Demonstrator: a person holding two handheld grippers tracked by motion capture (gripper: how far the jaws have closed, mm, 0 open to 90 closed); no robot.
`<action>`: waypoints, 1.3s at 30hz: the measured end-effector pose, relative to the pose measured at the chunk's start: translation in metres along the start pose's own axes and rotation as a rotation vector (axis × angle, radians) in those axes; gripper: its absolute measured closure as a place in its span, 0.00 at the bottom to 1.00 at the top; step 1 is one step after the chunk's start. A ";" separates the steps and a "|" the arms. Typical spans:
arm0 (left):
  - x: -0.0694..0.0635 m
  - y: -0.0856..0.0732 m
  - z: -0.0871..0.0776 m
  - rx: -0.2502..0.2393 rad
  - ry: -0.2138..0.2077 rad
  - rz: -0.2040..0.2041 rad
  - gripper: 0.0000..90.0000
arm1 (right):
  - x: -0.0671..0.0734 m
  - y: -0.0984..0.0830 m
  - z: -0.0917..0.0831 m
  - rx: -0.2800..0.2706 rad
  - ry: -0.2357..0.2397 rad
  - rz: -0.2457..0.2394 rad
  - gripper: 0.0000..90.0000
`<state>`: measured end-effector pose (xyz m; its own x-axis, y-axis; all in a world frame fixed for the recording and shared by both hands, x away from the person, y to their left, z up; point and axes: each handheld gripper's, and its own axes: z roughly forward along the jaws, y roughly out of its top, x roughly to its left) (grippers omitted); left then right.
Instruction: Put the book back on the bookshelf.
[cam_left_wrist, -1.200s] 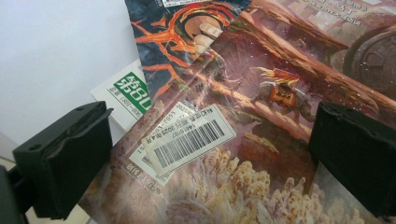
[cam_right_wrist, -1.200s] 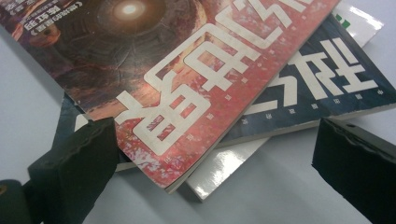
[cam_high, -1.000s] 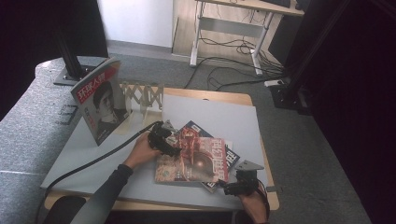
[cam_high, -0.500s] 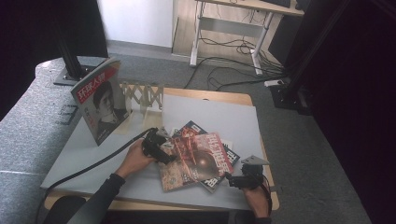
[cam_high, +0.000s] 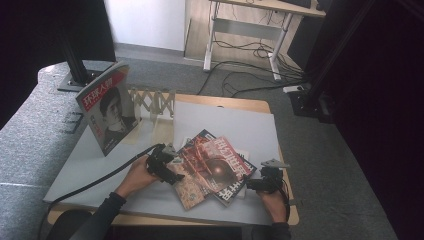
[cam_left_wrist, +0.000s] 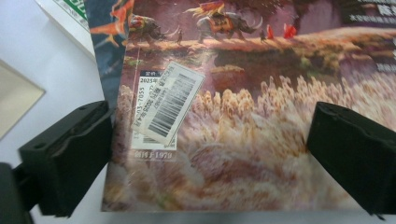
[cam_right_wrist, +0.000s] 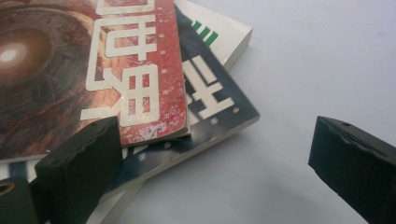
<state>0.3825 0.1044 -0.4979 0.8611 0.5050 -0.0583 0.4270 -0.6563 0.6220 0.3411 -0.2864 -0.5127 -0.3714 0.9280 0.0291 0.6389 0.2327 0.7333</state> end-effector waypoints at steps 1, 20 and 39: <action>0.000 -0.001 -0.001 -0.005 -0.002 -0.007 0.07 | -0.001 0.003 0.003 0.000 -0.008 0.003 0.03; -0.010 -0.028 -0.017 -0.074 -0.033 -0.034 0.30 | 0.008 0.015 0.011 0.021 -0.004 -0.037 0.08; -0.035 -0.038 -0.020 -0.044 -0.004 0.038 0.40 | 0.003 0.034 0.031 0.017 -0.051 0.008 0.09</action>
<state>0.3307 0.1230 -0.5035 0.8776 0.4780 -0.0373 0.3816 -0.6492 0.6580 0.3821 -0.2665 -0.5086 -0.3322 0.9432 -0.0001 0.6528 0.2300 0.7217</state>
